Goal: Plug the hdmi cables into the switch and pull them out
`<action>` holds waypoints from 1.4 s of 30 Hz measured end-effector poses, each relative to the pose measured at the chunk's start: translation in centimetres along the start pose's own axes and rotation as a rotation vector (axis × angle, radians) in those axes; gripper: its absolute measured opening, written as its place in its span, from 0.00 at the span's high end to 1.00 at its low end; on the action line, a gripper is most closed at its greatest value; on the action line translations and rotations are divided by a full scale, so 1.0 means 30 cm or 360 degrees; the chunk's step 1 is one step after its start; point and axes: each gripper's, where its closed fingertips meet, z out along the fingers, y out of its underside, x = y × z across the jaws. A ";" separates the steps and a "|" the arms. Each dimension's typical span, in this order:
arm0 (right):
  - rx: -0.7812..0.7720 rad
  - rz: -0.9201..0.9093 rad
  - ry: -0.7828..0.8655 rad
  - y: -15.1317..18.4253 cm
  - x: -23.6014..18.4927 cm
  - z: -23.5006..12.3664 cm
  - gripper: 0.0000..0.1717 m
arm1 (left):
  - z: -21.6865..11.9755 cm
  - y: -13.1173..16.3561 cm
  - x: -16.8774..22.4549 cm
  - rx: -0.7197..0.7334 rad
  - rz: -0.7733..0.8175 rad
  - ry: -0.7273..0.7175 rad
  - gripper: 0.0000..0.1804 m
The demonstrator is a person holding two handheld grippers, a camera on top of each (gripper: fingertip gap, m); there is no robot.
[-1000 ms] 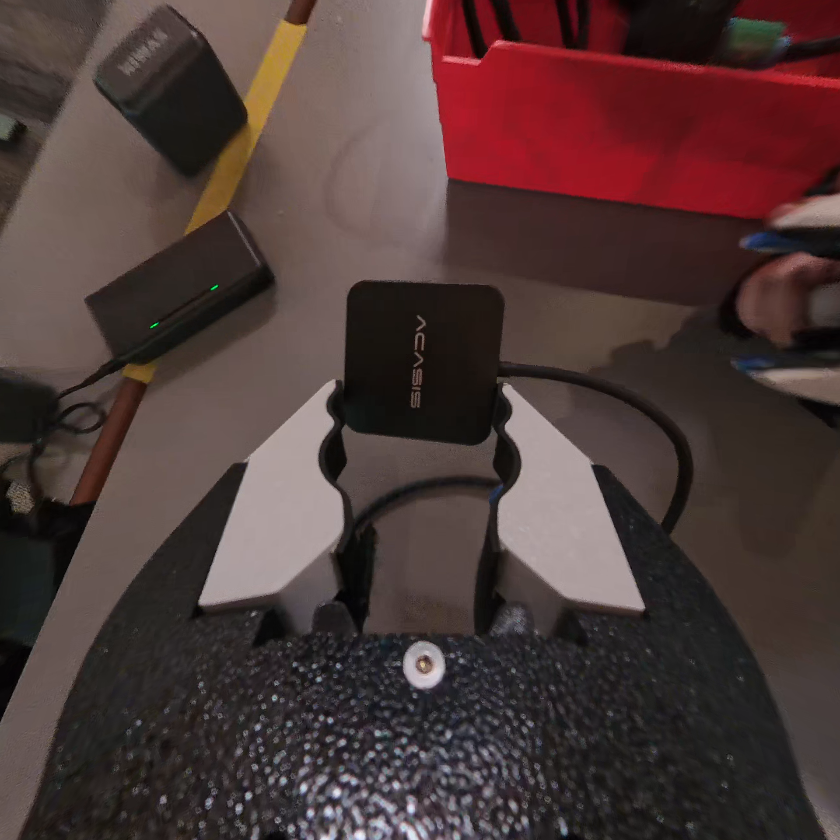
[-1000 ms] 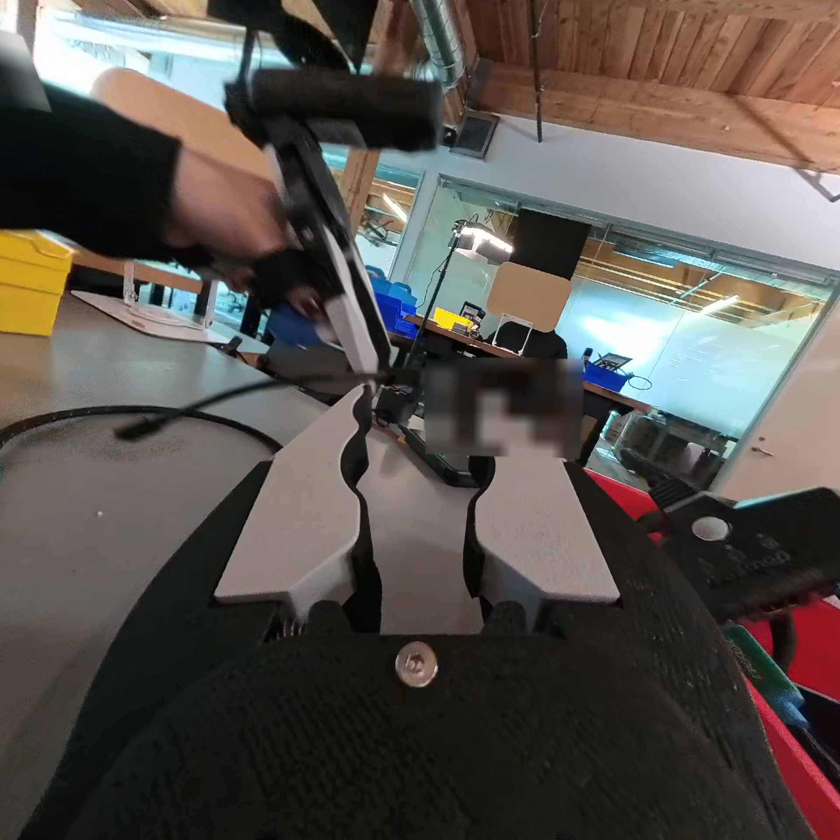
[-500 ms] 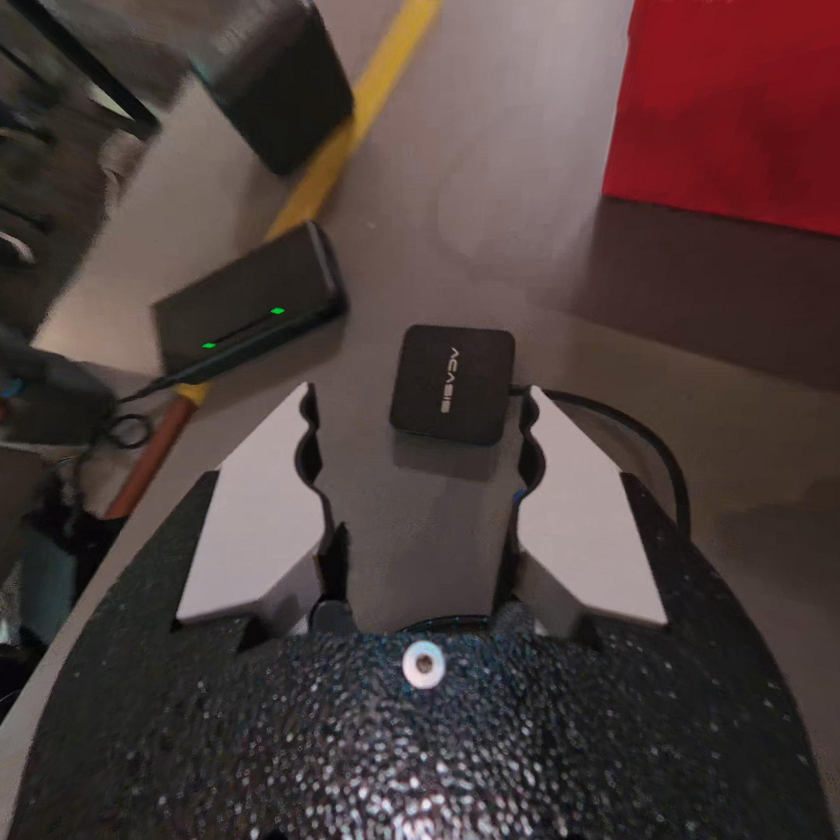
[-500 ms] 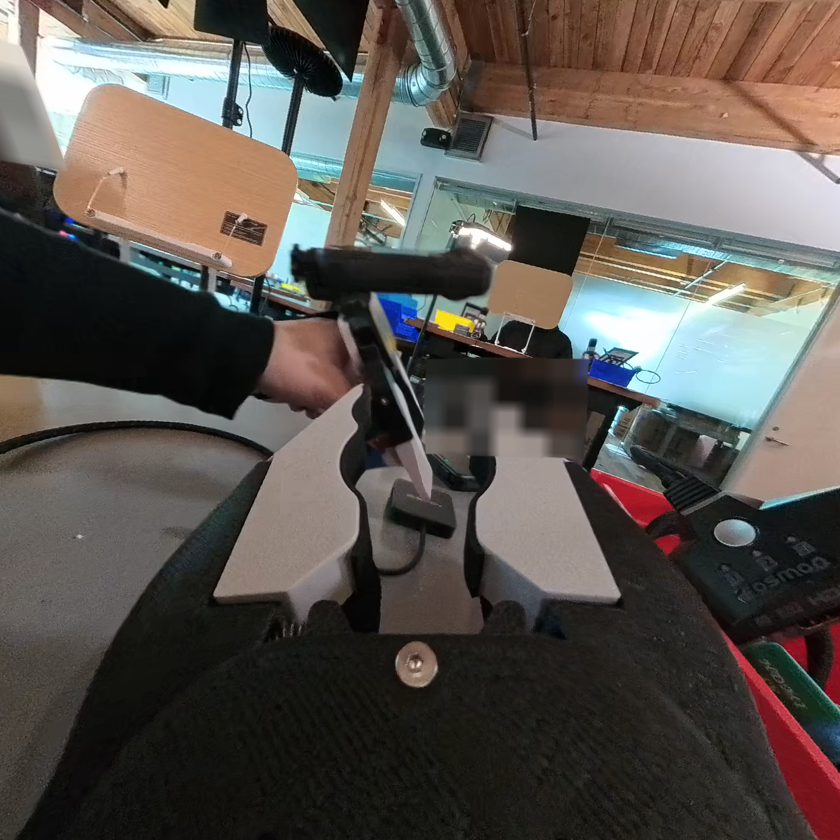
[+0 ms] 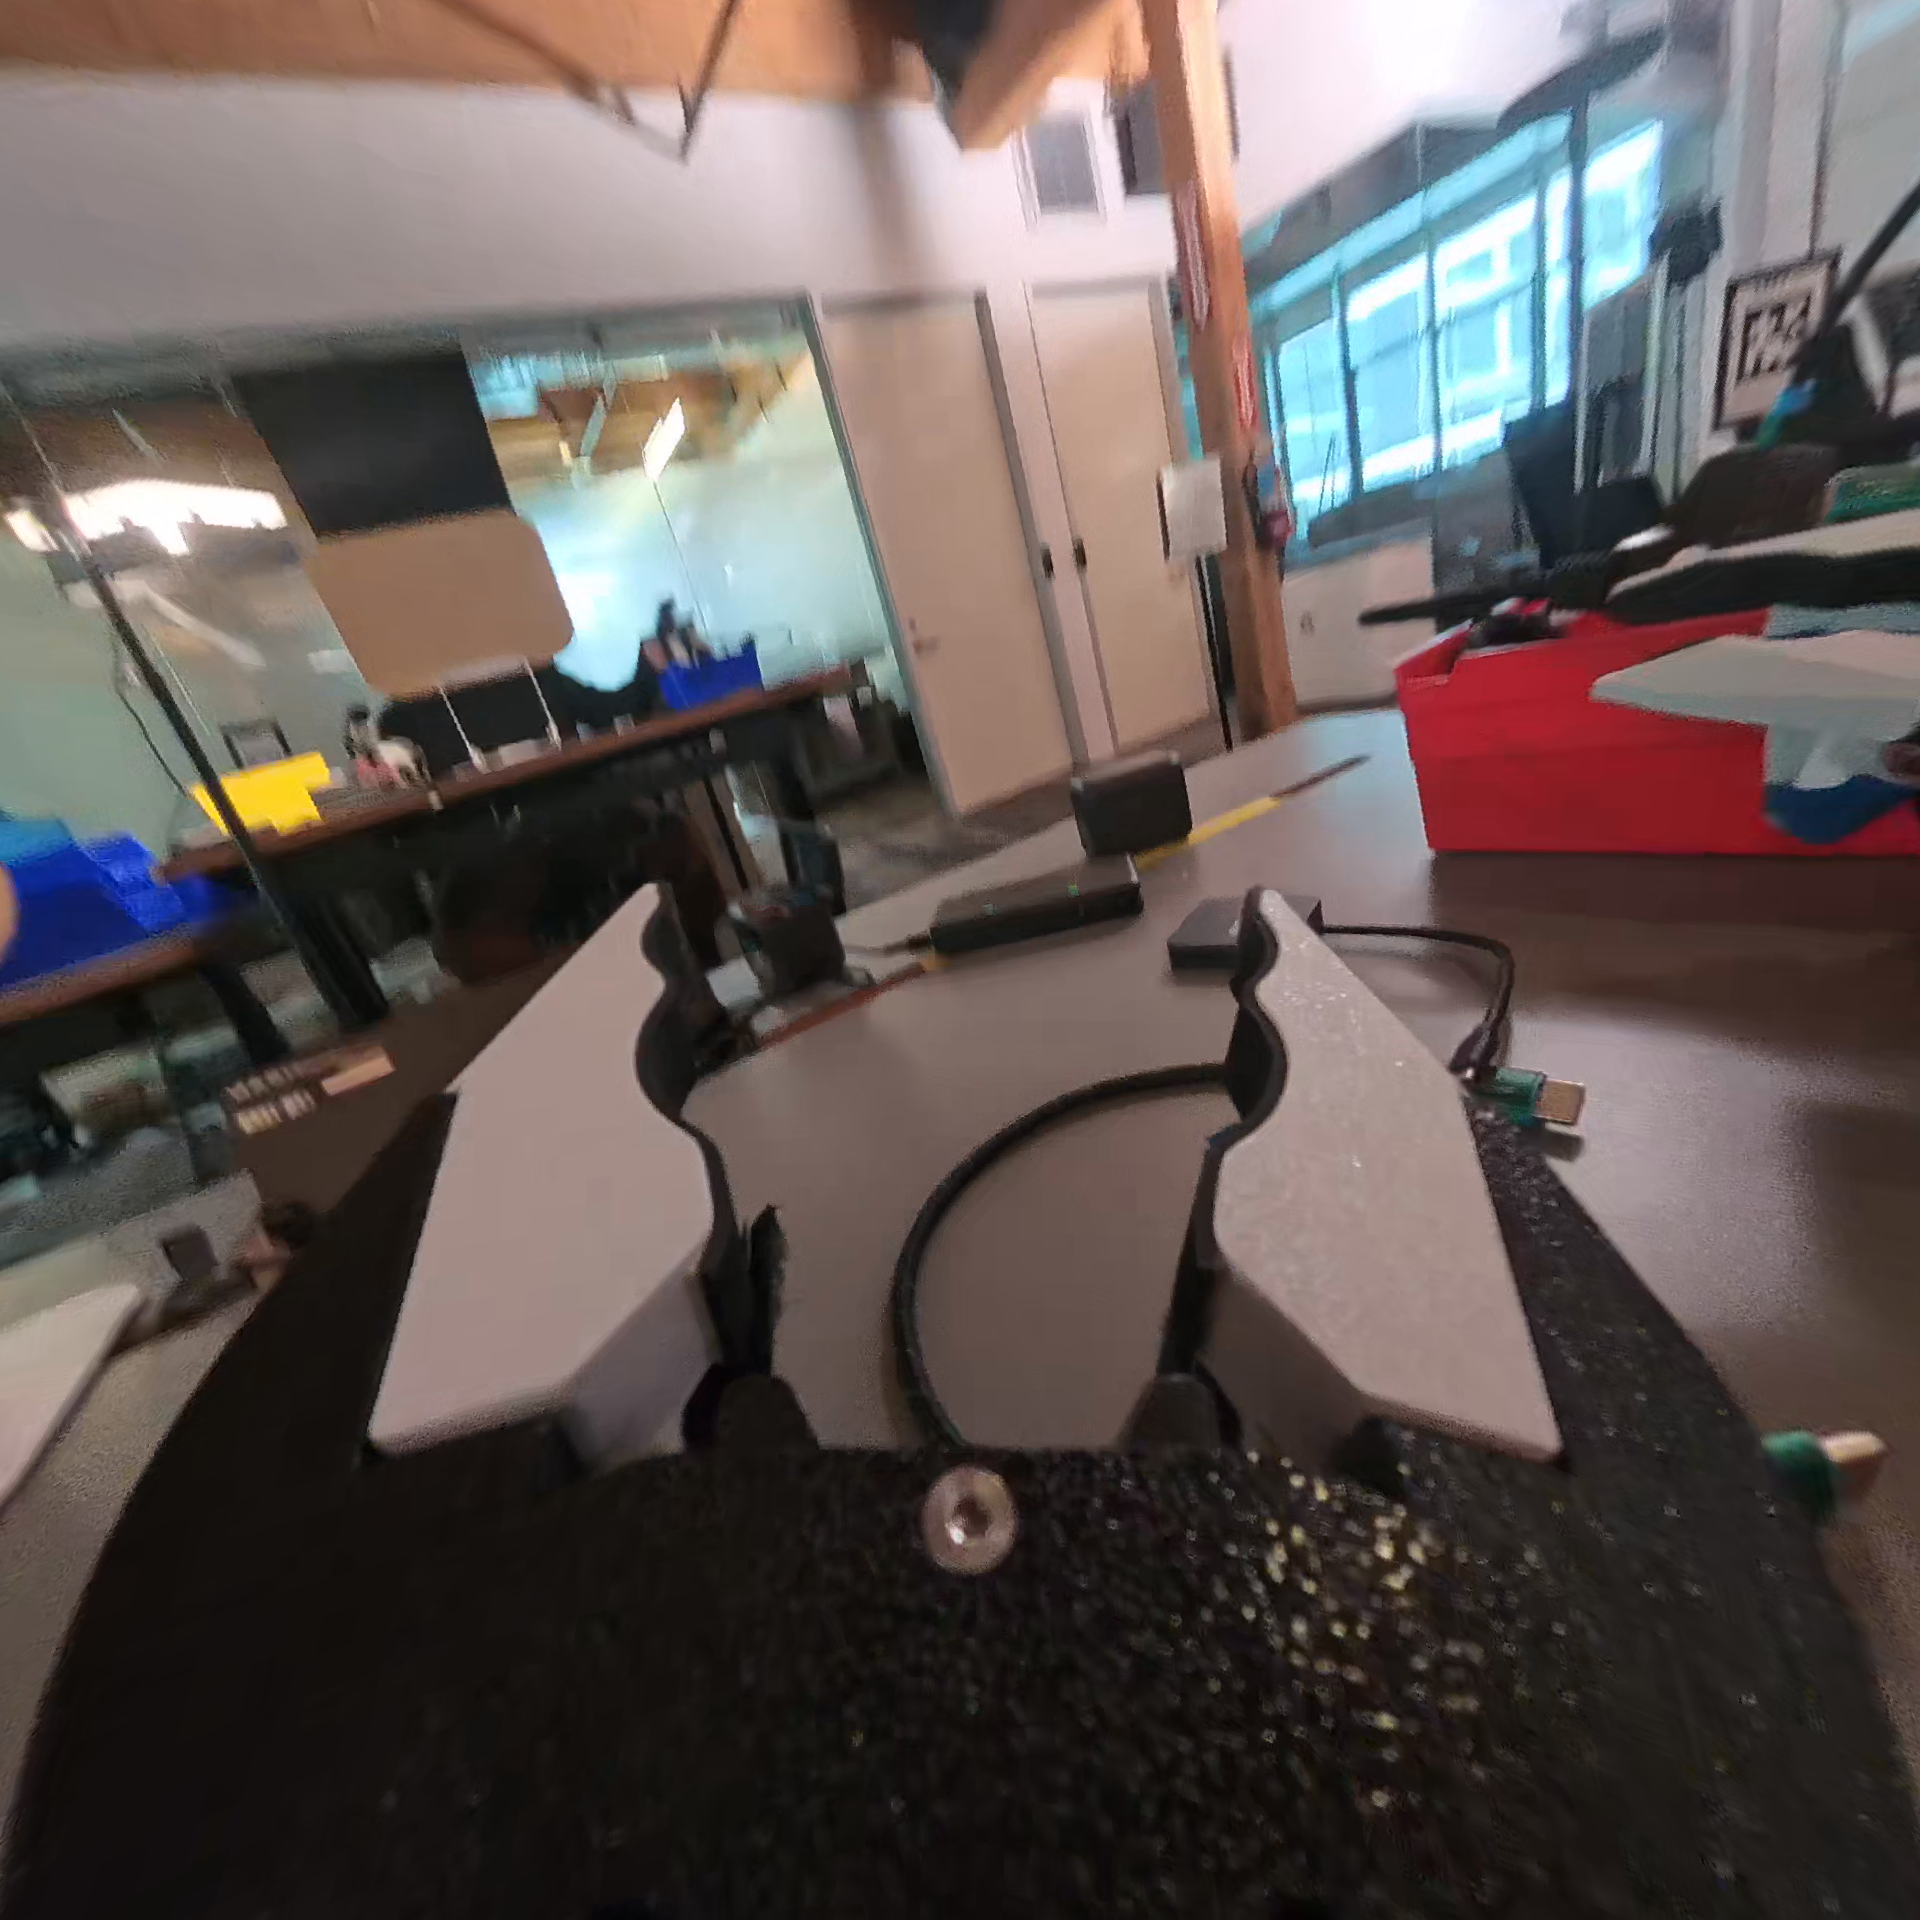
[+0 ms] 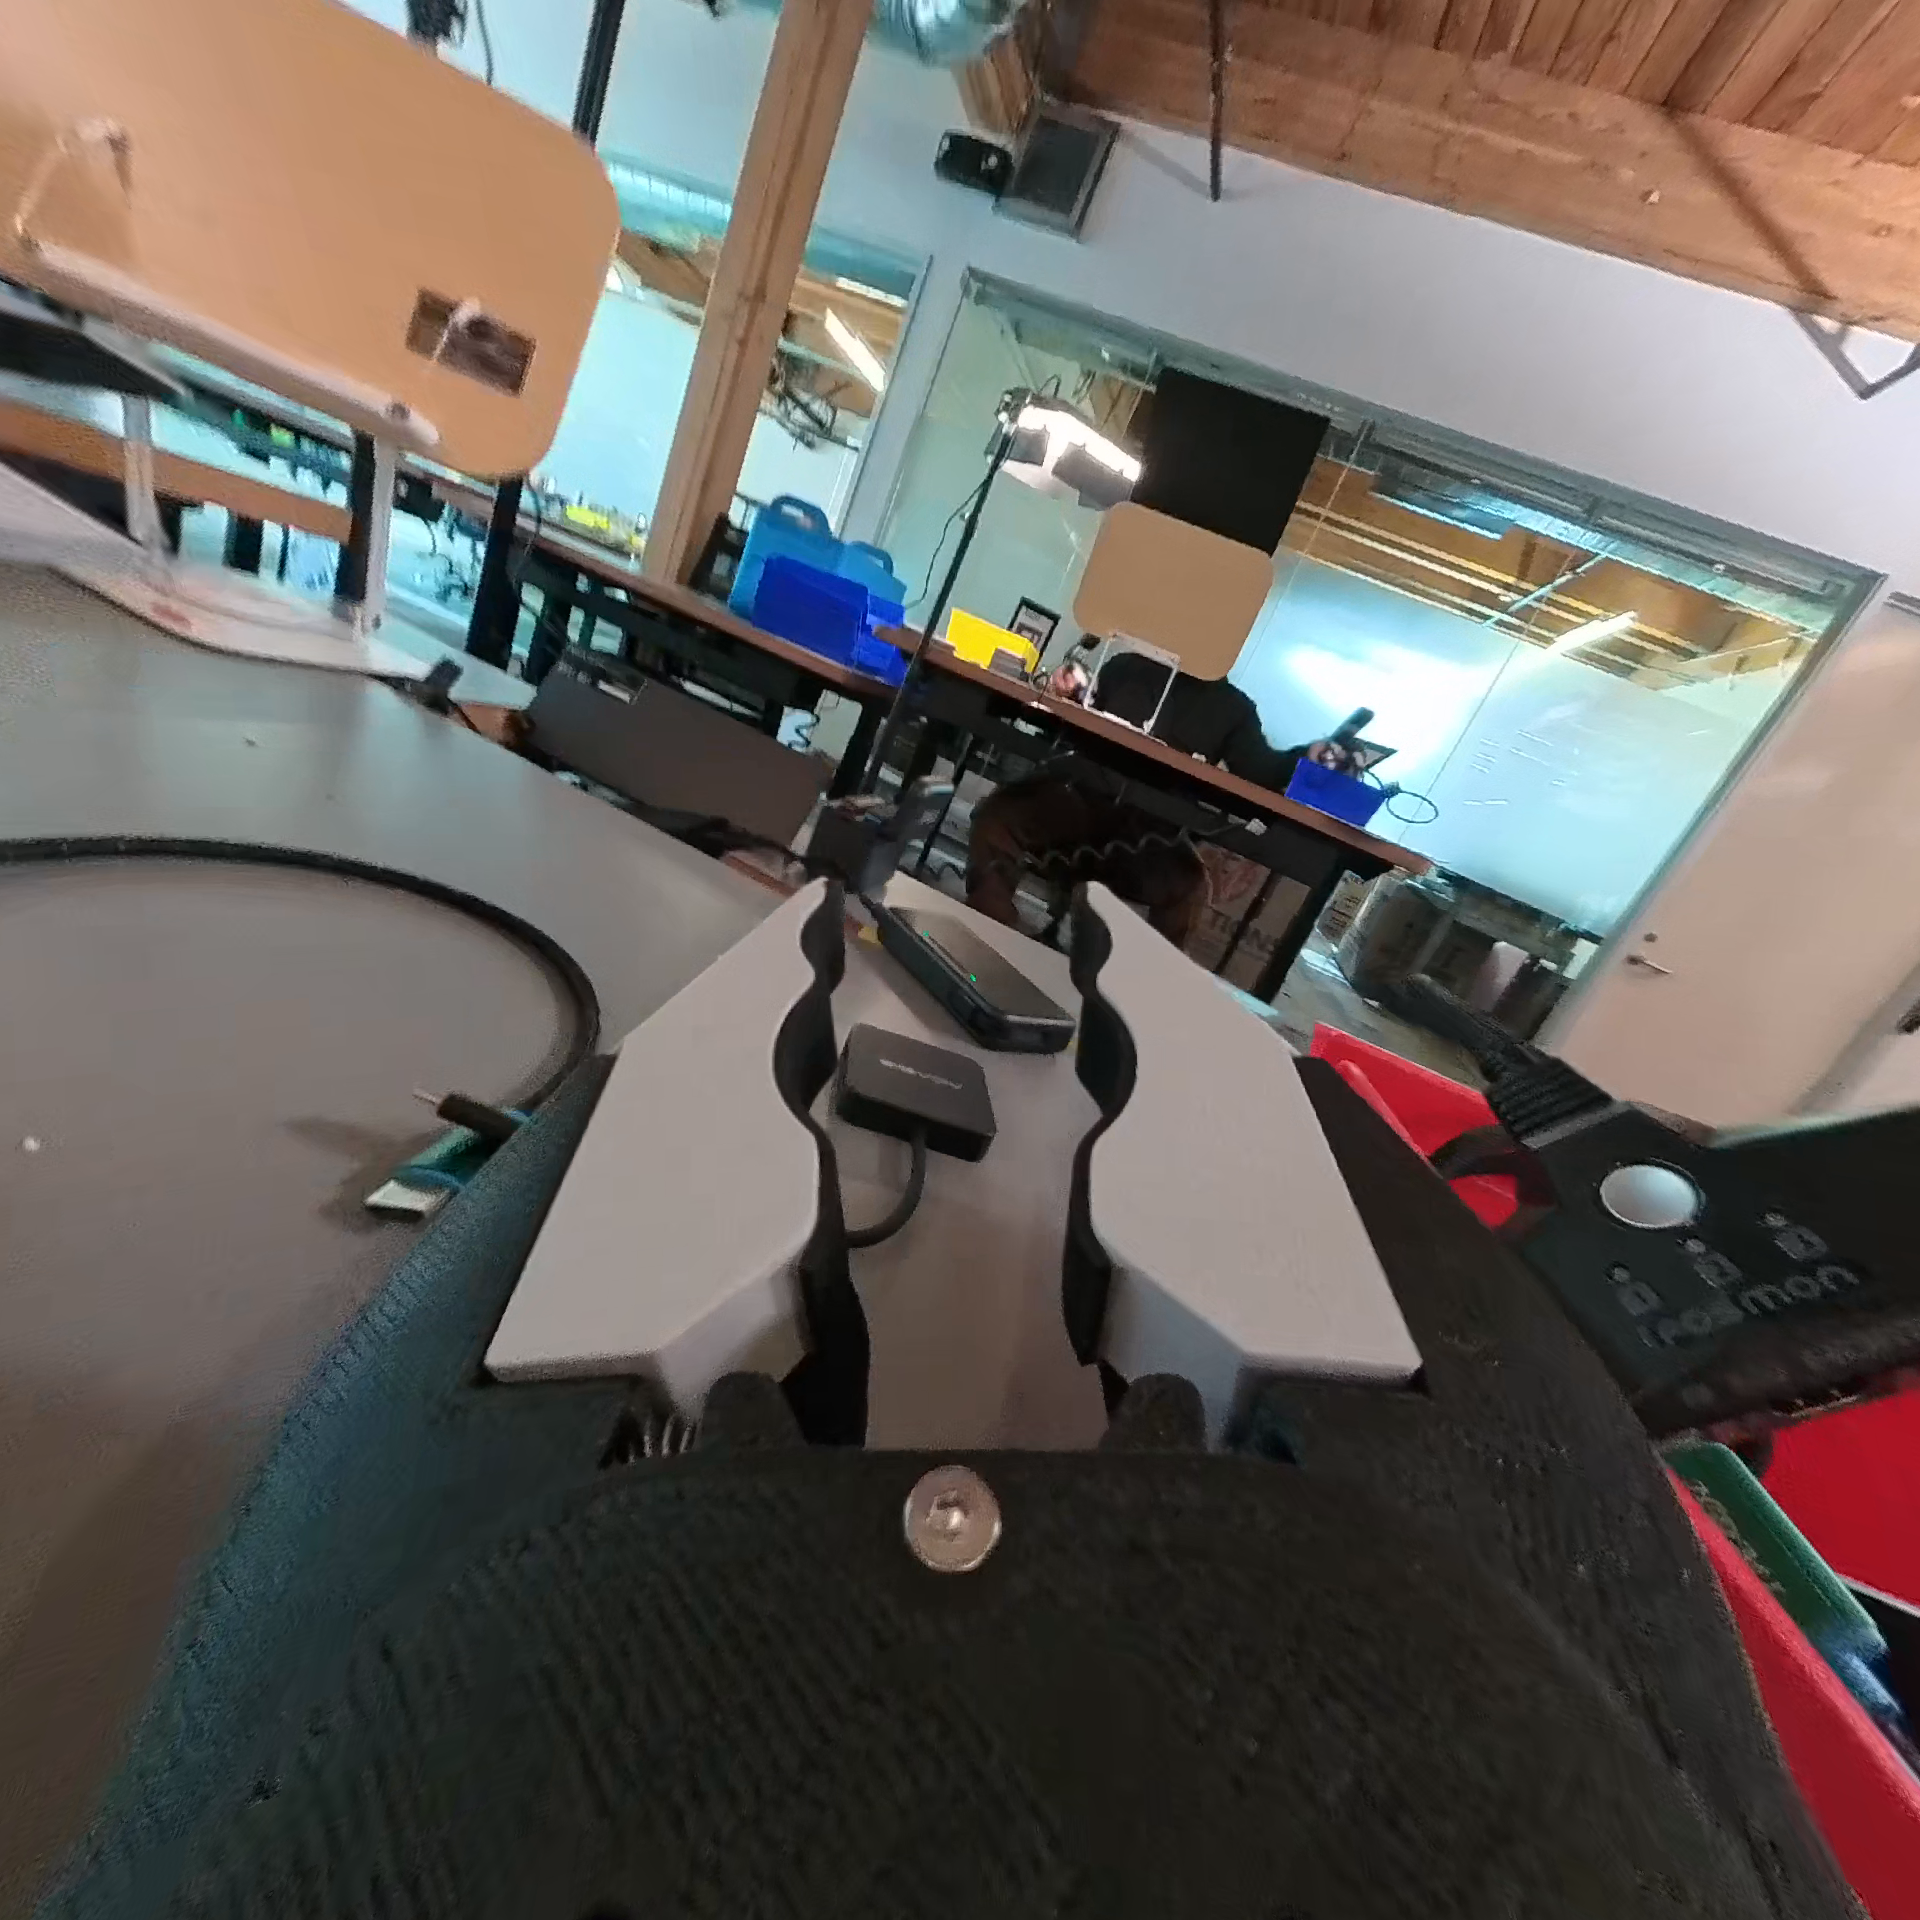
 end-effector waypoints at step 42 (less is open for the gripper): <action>-0.0216 -0.0120 -0.0258 0.026 -0.146 -0.009 0.74 | 0.120 -0.053 0.067 0.0268 -0.0296 0.0245 0.63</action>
